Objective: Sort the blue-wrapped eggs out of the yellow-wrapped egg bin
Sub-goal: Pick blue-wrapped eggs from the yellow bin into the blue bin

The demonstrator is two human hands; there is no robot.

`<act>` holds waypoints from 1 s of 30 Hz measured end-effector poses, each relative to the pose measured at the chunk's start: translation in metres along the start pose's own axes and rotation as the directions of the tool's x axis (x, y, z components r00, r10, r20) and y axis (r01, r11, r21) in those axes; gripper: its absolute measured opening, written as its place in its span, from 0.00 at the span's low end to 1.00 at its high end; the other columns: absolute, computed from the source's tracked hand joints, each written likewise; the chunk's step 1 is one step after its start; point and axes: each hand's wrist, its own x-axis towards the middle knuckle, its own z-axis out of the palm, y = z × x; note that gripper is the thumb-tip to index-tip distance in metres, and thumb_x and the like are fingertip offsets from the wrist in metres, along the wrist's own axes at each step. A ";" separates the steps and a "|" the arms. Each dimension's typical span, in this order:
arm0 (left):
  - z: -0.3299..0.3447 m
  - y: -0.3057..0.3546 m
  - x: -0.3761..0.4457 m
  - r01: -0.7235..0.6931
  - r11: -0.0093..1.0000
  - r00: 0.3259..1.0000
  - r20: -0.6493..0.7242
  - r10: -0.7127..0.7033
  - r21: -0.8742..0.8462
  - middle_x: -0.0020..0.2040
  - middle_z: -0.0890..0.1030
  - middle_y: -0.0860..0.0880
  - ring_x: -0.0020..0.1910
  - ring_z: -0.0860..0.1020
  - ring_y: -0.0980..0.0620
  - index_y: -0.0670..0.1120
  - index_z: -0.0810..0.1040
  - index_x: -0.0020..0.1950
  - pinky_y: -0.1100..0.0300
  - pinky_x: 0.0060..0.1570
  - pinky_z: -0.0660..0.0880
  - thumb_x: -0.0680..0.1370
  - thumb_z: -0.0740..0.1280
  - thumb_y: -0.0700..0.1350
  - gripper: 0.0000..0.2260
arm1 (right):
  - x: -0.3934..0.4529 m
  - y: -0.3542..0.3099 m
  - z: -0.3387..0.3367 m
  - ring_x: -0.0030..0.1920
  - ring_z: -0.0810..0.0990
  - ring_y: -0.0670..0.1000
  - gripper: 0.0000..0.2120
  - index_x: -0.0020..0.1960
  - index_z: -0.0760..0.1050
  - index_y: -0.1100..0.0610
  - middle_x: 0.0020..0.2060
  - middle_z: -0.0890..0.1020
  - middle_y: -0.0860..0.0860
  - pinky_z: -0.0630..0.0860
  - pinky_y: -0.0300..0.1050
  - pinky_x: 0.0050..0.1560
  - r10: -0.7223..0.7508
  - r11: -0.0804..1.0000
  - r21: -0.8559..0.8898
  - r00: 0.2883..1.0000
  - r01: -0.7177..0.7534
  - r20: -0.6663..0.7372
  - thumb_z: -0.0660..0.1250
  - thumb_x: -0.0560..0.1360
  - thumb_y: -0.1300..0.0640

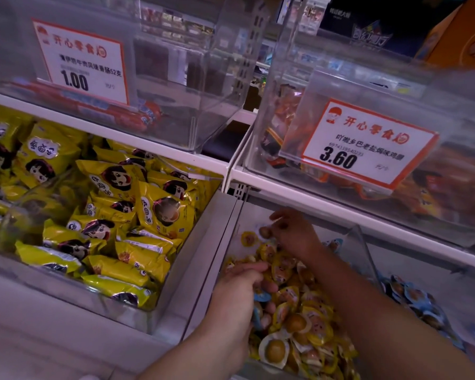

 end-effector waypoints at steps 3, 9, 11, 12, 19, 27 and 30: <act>0.000 -0.002 0.002 -0.014 1.000 1.000 0.003 0.014 0.004 0.35 0.78 0.42 0.25 0.70 0.48 0.42 0.79 0.55 0.63 0.23 0.63 0.80 0.60 0.36 0.10 | 0.007 0.002 -0.021 0.52 0.81 0.53 0.10 0.51 0.82 0.50 0.50 0.84 0.53 0.75 0.41 0.57 0.064 0.998 0.010 0.994 -0.063 -0.085 0.63 0.76 0.49; 0.001 -0.001 0.004 -0.035 0.999 0.999 -0.005 0.035 0.029 0.34 0.78 0.43 0.25 0.70 0.48 0.43 0.80 0.53 0.63 0.24 0.63 0.78 0.60 0.35 0.10 | 0.004 0.021 -0.025 0.57 0.78 0.54 0.14 0.58 0.80 0.50 0.57 0.79 0.54 0.72 0.41 0.54 -0.017 0.820 -0.555 0.974 0.143 0.226 0.68 0.74 0.60; 0.001 -0.001 0.003 -0.041 0.999 0.999 -0.006 0.041 0.036 0.34 0.79 0.43 0.26 0.70 0.47 0.43 0.80 0.53 0.62 0.24 0.64 0.78 0.60 0.35 0.10 | 0.001 0.017 -0.010 0.62 0.76 0.58 0.18 0.68 0.75 0.55 0.63 0.76 0.57 0.72 0.46 0.61 -0.065 0.750 -0.608 0.944 0.261 0.325 0.63 0.79 0.56; 0.000 -0.001 0.003 -0.042 0.998 0.999 -0.006 0.042 0.040 0.34 0.79 0.43 0.26 0.71 0.47 0.43 0.80 0.53 0.62 0.24 0.64 0.79 0.60 0.35 0.10 | -0.001 0.013 -0.003 0.63 0.76 0.59 0.18 0.69 0.74 0.56 0.63 0.75 0.57 0.72 0.48 0.61 -0.061 0.746 -0.605 0.933 0.279 0.355 0.60 0.81 0.52; -0.001 0.000 0.003 -0.032 0.998 0.999 -0.002 0.032 0.059 0.34 0.79 0.43 0.25 0.71 0.48 0.43 0.80 0.54 0.62 0.24 0.64 0.79 0.60 0.36 0.11 | -0.003 -0.001 0.024 0.61 0.75 0.62 0.16 0.61 0.77 0.57 0.60 0.74 0.58 0.74 0.52 0.60 0.059 0.734 -0.638 0.914 0.233 0.402 0.64 0.78 0.51; 0.006 0.004 0.004 -0.025 1.000 1.000 -0.011 0.025 0.018 0.34 0.81 0.43 0.25 0.73 0.48 0.43 0.80 0.54 0.62 0.25 0.68 0.78 0.61 0.35 0.11 | -0.023 -0.015 -0.005 0.54 0.82 0.53 0.16 0.59 0.82 0.56 0.54 0.84 0.55 0.75 0.42 0.58 -0.002 0.997 -0.077 0.999 0.006 0.052 0.63 0.77 0.65; 0.008 0.002 0.006 -0.140 0.987 0.987 -0.069 0.146 0.083 0.38 0.82 0.43 0.28 0.76 0.48 0.46 0.80 0.52 0.58 0.30 0.71 0.78 0.61 0.33 0.12 | -0.061 -0.043 -0.032 0.39 0.80 0.54 0.13 0.51 0.82 0.57 0.39 0.83 0.55 0.78 0.48 0.45 0.131 0.908 0.410 0.988 -0.087 -0.079 0.61 0.78 0.68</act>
